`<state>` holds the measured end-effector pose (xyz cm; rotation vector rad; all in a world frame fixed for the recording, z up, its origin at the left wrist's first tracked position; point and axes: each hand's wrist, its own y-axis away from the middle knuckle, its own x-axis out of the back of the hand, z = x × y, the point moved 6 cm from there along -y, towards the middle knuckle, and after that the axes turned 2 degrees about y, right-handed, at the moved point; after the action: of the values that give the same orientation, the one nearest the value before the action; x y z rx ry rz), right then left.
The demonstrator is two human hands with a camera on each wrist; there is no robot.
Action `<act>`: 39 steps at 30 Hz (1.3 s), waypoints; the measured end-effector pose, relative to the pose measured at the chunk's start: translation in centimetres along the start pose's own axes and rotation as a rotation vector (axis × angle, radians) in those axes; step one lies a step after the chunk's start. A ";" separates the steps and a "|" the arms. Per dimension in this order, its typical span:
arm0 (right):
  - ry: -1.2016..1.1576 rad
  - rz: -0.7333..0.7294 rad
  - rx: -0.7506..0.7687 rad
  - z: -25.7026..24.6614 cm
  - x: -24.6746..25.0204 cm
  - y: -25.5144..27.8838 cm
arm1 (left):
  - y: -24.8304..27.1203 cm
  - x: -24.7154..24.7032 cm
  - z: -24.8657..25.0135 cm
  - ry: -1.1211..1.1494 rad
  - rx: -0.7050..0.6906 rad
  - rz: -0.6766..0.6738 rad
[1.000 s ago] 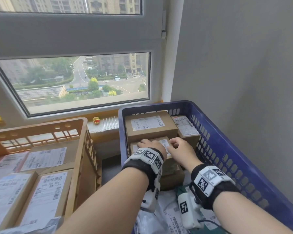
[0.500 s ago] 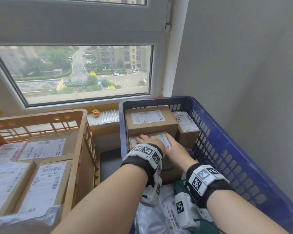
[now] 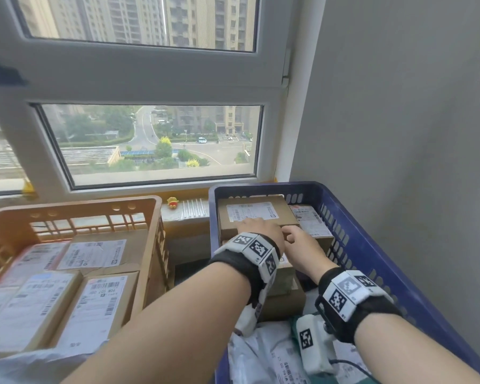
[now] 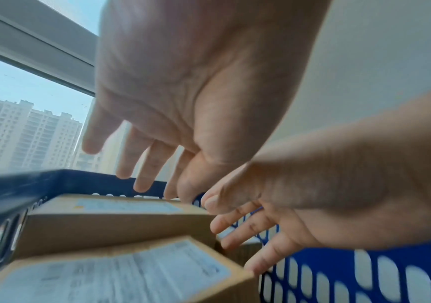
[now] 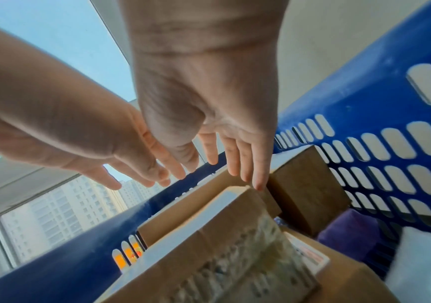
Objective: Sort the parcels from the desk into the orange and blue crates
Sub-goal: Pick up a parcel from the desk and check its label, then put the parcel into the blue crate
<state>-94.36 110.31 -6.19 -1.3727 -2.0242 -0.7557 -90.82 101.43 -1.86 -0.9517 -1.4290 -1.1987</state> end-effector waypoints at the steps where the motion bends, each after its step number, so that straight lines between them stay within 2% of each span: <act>1: -0.012 0.017 0.010 -0.6 0.2 0.1 | 0.2 0.5 -0.6 0.004 0.002 0.011; 7: -0.007 0.093 0.108 -5.4 0.9 0.2 | 1.6 3.9 -4.9 -0.011 0.067 0.143; 11: 0.011 0.115 0.190 -9.3 0.6 1.3 | 3.5 4.7 -9.2 0.003 0.140 0.152; 18: 0.039 0.083 0.308 -17.2 -3.4 3.8 | 8.4 4.5 -17.7 0.057 0.208 0.224; 23: 0.044 0.005 0.403 -24.1 -9.1 7.0 | 13.6 4.0 -24.7 0.079 0.289 0.268; 28: 0.050 -0.085 0.487 -31.0 -16.1 11.1 | 19.6 2.7 -32.6 0.063 0.413 0.246; 35: 0.062 -0.210 0.644 -40.6 -26.5 18.4 | 29.3 0.5 -43.8 0.084 0.591 0.278; 39: 0.025 -0.284 0.679 -45.2 -32.0 22.5 | 35.4 -1.1 -49.5 0.094 0.665 0.262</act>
<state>-56.88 64.89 4.12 -0.6941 -2.1886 -0.1480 -46.69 60.05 4.29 -0.5795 -1.4348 -0.5051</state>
